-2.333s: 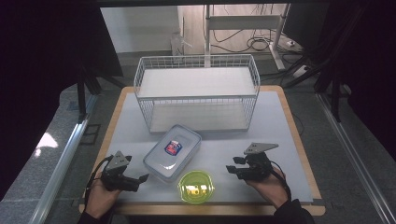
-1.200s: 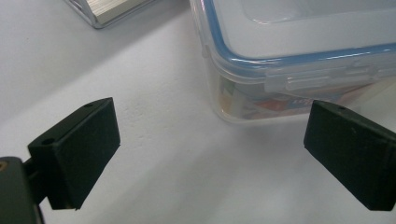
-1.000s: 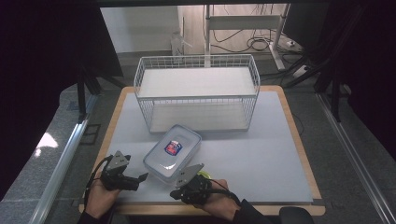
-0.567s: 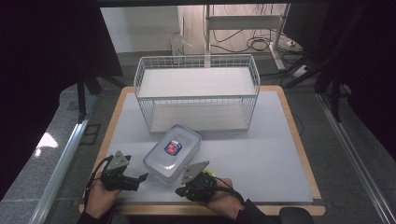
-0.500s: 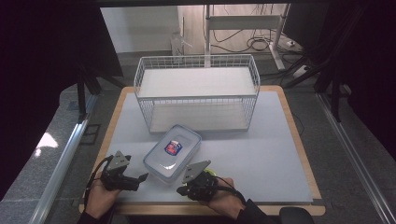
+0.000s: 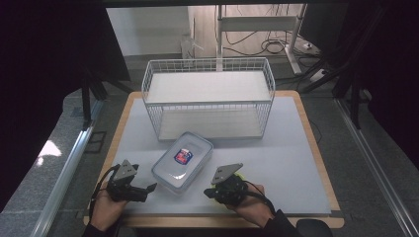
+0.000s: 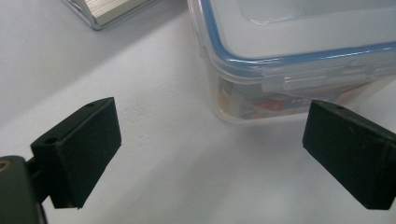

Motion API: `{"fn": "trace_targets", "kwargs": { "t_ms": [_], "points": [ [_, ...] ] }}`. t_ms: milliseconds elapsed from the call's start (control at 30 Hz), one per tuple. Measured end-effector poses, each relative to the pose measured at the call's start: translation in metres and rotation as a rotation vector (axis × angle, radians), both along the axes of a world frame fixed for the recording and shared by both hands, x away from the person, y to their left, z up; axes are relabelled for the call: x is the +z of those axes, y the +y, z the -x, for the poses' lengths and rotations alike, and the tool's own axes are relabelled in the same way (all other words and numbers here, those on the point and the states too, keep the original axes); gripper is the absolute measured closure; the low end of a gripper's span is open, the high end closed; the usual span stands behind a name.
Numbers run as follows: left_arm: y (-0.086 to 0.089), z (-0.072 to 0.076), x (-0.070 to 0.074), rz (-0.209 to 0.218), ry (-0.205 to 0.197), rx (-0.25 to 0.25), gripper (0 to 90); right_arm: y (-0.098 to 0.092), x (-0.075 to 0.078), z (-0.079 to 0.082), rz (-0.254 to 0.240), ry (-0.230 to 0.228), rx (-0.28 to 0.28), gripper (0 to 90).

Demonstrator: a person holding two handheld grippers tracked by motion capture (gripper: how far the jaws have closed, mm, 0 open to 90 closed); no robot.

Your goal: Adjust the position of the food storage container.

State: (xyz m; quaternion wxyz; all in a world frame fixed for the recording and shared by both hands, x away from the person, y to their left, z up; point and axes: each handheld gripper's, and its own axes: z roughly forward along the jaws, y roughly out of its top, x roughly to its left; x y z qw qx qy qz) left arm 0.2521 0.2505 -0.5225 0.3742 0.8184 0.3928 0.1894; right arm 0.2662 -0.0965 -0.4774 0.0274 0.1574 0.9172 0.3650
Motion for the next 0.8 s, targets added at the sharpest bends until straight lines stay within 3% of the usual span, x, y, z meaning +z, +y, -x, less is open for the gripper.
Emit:
{"fn": "trace_targets", "kwargs": {
  "t_ms": [267, 333, 367, 400, 433, 500, 633, 800],
  "points": [
    [0.000, 0.000, 0.000, 0.001, 0.003, 0.001, 4.4, -0.023, 0.004, -0.008, -0.027, -0.003, -0.065, 90.0],
    [0.000, 0.000, 0.000, 0.000, 0.002, 0.001, 4.4, -0.028, 0.007, -0.010, -0.022, -0.022, -0.087, 90.0],
    [0.000, 0.000, 0.000, 0.000, 0.002, 0.001, 4.4, -0.030, 0.007, -0.011, 0.012, -0.041, -0.107, 90.0],
    [0.000, 0.000, 0.000, 0.000, 0.003, 0.002, 4.4, -0.037, 0.004, -0.015, -0.023, 0.005, -0.127, 90.0],
    [0.000, 0.000, 0.000, 0.000, 0.003, 0.002, 4.4, -0.038, 0.003, -0.016, -0.024, 0.002, -0.129, 89.9],
    [0.000, 0.000, 0.000, 0.001, 0.002, 0.003, 4.4, -0.037, 0.004, -0.015, -0.021, -0.008, -0.130, 90.0],
    [0.000, 0.000, 0.000, -0.001, 0.003, 0.002, 4.4, -0.025, 0.010, -0.010, -0.065, -0.027, -0.086, 89.9],
    [0.000, 0.000, 0.000, -0.002, 0.001, 0.001, 4.4, -0.010, 0.003, -0.007, -0.034, -0.023, -0.041, 89.9]
  ]
}}
